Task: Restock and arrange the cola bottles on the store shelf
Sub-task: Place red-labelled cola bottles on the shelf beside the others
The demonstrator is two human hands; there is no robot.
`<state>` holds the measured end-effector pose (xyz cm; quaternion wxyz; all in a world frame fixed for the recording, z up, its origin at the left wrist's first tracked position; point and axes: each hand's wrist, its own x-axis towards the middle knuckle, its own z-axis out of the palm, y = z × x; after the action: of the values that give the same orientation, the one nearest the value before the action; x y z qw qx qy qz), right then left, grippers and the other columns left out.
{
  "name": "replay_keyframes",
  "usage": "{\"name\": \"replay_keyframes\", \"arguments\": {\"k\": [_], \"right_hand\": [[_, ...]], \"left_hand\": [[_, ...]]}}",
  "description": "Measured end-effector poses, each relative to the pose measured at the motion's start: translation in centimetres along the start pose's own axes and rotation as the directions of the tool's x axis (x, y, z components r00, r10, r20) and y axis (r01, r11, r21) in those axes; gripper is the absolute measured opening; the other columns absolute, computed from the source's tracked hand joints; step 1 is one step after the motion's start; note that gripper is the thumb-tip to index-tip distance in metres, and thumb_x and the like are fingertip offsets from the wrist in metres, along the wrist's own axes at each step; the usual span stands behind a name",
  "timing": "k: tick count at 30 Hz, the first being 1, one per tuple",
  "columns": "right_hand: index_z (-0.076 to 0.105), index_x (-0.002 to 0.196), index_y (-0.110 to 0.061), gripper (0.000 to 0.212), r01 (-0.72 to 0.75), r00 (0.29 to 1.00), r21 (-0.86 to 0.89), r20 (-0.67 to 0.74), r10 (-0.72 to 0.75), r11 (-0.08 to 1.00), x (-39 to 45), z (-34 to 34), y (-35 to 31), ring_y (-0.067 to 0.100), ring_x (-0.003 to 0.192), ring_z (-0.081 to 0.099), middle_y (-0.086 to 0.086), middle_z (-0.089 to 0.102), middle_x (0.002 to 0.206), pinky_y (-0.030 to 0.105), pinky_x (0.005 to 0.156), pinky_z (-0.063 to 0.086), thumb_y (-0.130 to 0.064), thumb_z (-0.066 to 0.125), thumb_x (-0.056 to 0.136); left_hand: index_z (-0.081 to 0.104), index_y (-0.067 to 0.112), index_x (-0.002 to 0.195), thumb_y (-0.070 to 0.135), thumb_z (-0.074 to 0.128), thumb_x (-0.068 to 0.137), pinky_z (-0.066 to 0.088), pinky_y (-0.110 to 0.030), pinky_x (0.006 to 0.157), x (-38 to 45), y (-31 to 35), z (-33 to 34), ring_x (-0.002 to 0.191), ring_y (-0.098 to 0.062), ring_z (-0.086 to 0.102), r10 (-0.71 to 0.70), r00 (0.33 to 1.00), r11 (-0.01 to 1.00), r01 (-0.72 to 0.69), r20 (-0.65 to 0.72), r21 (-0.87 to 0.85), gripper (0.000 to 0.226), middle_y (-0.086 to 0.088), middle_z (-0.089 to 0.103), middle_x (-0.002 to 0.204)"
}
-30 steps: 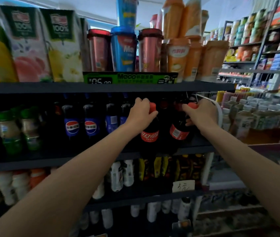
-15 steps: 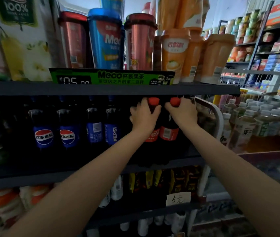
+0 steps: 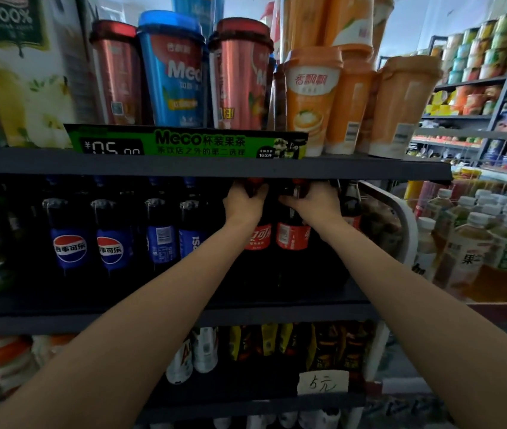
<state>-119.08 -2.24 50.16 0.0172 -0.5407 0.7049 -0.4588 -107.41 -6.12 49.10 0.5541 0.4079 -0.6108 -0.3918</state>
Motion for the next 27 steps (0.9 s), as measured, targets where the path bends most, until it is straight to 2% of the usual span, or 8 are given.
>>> {"name": "replay_keyframes", "arguments": {"k": [7, 10, 13, 15, 18, 21, 24, 27], "right_hand": [[0.046, 0.132, -0.014, 0.053, -0.074, 0.968, -0.021, 0.239, 0.077, 0.997, 3.5, 1.3, -0.5, 0.030, 0.122, 0.051, 0.013, 0.051, 0.135, 0.041, 0.098, 0.047, -0.030, 0.064, 0.085], [0.052, 0.123, -0.019, 0.039, -0.113, 0.928, 0.042, 0.361, 0.090, 0.993, 2.9, 1.0, 0.4, 0.022, 0.097, 0.058, 0.008, 0.059, 0.120, 0.032, 0.071, 0.054, -0.023, 0.062, 0.085], [0.047, 0.125, -0.018, 0.051, -0.272, 0.873, 0.194, 0.461, 0.158, 0.942, 1.7, 1.5, 2.8, 0.013, 0.063, 0.058, 0.006, 0.063, 0.100, 0.019, 0.042, 0.047, -0.017, 0.070, 0.080], [0.045, 0.127, -0.016, 0.056, -0.351, 0.852, 0.266, 0.489, 0.188, 0.898, 0.7, 2.4, 4.4, 0.014, 0.053, 0.061, 0.004, 0.064, 0.091, 0.018, 0.040, 0.049, -0.009, 0.072, 0.078], [0.042, 0.130, -0.015, 0.060, -0.442, 0.808, 0.321, 0.547, 0.217, 0.838, -1.2, 4.1, 6.4, 0.022, 0.064, 0.065, 0.008, 0.063, 0.097, 0.023, 0.046, 0.055, 0.004, 0.067, 0.079], [0.043, 0.129, -0.013, 0.060, -0.481, 0.841, 0.403, 0.462, 0.280, 0.779, -2.3, 6.2, 7.5, 0.024, 0.075, 0.066, 0.013, 0.060, 0.111, 0.030, 0.054, 0.059, 0.001, 0.070, 0.078], [0.036, 0.128, -0.012, 0.060, -0.434, 0.898, 0.298, 0.217, 0.382, 0.850, -2.2, 8.4, 7.3, 0.034, 0.098, 0.062, 0.017, 0.053, 0.121, 0.048, 0.073, 0.058, -0.009, 0.070, 0.079], [0.030, 0.135, -0.006, 0.064, -0.438, 0.899, 0.202, 0.081, 0.431, 0.876, -1.4, 9.3, 6.8, 0.038, 0.116, 0.053, 0.021, 0.045, 0.132, 0.048, 0.091, 0.050, -0.014, 0.066, 0.083]], "left_hand": [[0.044, 0.007, 0.130, 0.025, 0.056, 0.090, 0.040, -0.039, 0.104, 1.8, -1.2, 1.0, 0.123, -0.029, 0.050, 0.053, 0.997, 0.979, -0.064, 0.060, 0.195, 0.045, -0.013, 0.055, 0.130], [0.034, 0.008, 0.135, 0.031, 0.065, 0.083, 0.040, -0.037, 0.105, 0.6, -3.5, 0.8, 0.124, -0.028, 0.048, 0.051, 0.993, 0.976, -0.071, 0.103, 0.204, 0.065, -0.014, 0.050, 0.134], [0.015, 0.012, 0.143, 0.030, 0.073, 0.073, 0.038, -0.039, 0.107, -0.8, -6.2, 0.3, 0.127, -0.025, 0.044, -0.023, 0.982, 0.981, -0.014, 0.188, 0.193, 0.093, -0.012, 0.042, 0.139], [0.015, 0.011, 0.141, 0.021, 0.072, 0.077, 0.038, -0.043, 0.107, -1.7, -8.1, 0.2, 0.128, -0.028, 0.043, -0.108, 0.972, 0.948, 0.037, 0.209, 0.315, 0.086, -0.012, 0.044, 0.137], [0.021, 0.008, 0.139, 0.031, 0.070, 0.079, 0.033, -0.043, 0.110, -2.2, -9.7, 0.0, 0.131, -0.031, 0.038, -0.258, 0.945, 0.852, 0.126, 0.199, 0.508, 0.081, -0.012, 0.044, 0.138], [0.025, 0.007, 0.140, 0.036, 0.071, 0.077, 0.036, -0.041, 0.108, -1.8, -9.4, -0.2, 0.129, -0.029, 0.042, -0.284, 0.938, 0.814, 0.127, 0.198, 0.566, 0.083, -0.013, 0.045, 0.139], [0.030, 0.007, 0.138, 0.032, 0.073, 0.077, 0.042, -0.038, 0.103, -1.8, -9.1, 0.2, 0.124, -0.028, 0.048, -0.264, 0.945, 0.827, 0.119, 0.193, 0.549, 0.079, -0.013, 0.050, 0.135], [0.033, 0.007, 0.137, 0.029, 0.074, 0.076, 0.044, -0.037, 0.102, -1.9, -9.1, 0.4, 0.123, -0.028, 0.049, -0.253, 0.951, 0.842, 0.127, 0.177, 0.524, 0.077, -0.013, 0.051, 0.134]]}}
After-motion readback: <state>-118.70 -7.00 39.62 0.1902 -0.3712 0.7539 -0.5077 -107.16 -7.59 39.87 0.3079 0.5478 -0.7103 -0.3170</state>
